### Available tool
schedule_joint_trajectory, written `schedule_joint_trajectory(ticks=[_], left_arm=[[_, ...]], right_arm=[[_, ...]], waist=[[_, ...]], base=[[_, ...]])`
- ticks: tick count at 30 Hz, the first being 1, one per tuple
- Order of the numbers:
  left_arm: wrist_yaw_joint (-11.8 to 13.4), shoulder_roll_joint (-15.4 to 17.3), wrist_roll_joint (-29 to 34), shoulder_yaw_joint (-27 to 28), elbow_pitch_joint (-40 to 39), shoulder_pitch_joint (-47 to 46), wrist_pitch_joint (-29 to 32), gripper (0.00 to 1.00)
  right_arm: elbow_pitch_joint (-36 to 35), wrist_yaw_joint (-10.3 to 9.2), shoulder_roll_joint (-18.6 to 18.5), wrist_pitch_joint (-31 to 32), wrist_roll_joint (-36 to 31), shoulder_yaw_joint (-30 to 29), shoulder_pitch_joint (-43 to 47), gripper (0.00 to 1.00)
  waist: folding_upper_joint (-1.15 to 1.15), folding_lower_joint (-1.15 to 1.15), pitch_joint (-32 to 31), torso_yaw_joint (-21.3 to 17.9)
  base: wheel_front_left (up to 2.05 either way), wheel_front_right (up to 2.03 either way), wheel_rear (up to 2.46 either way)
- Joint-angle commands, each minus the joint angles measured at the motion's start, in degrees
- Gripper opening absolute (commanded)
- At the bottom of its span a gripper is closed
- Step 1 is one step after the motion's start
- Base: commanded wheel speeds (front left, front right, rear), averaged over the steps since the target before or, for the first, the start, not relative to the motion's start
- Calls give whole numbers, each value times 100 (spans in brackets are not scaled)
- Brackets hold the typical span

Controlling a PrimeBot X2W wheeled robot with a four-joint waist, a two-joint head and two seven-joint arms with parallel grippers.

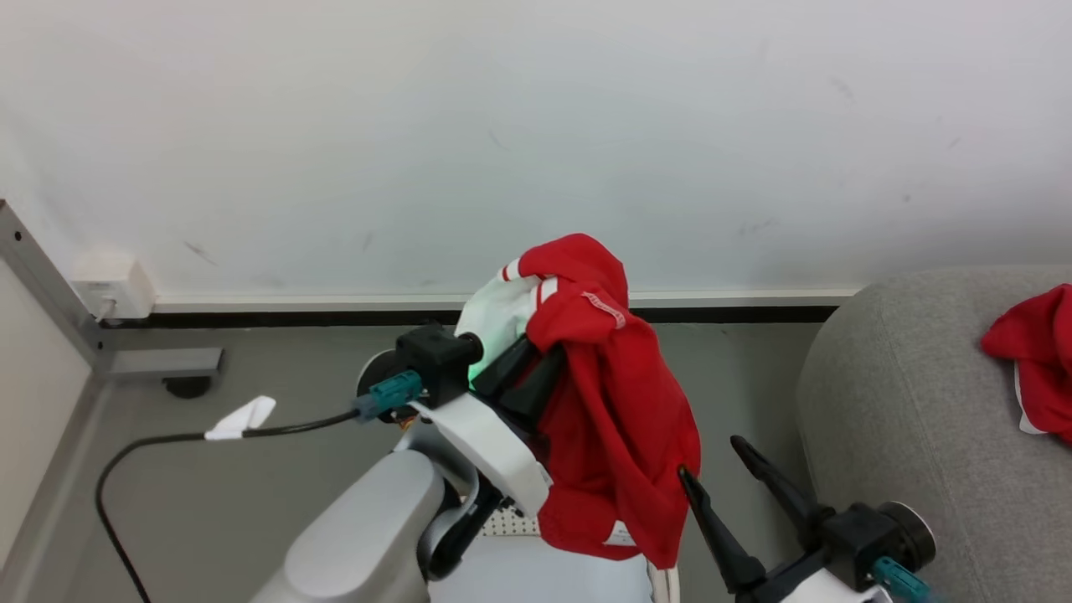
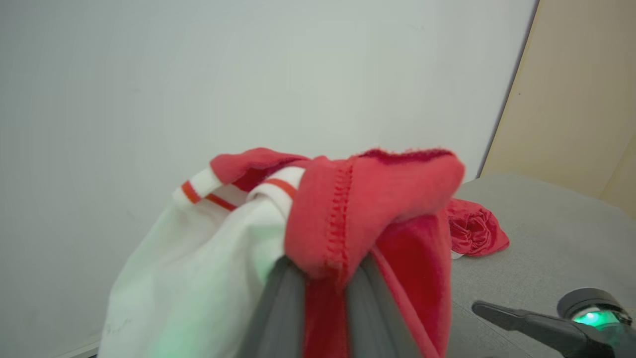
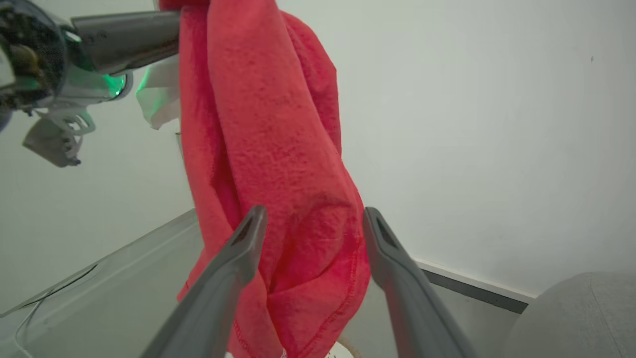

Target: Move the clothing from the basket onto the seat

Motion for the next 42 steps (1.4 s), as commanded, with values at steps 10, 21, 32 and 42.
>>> schedule_joint_trajectory(ticks=[10, 21, 32, 42], left_arm=[[-22, -269, 62, -708, -309, 247, 114, 0], [-29, -231, -136, -1622, -497, 409, 264, 0], [-31, -175, -303, -1813, -376, 267, 213, 0], [-1, -39, -441, -1600, -272, 198, 96, 0]], right_arm=[[1793, -14, 280, 3, 332, 841, -986, 100], [2165, -13, 334, 3, 230, 868, -1352, 100], [1737, -13, 192, 2, 198, 1341, -1390, 14], [1521, -13, 41, 2, 354, 1424, -1259, 0]], waist=[[0, 1, -85, 448], [0, 1, -150, 824], [0, 1, -164, 913], [0, 1, -153, 845]], base=[[0, 0, 0], [0, 0, 0], [0, 0, 0], [0, 0, 0]])
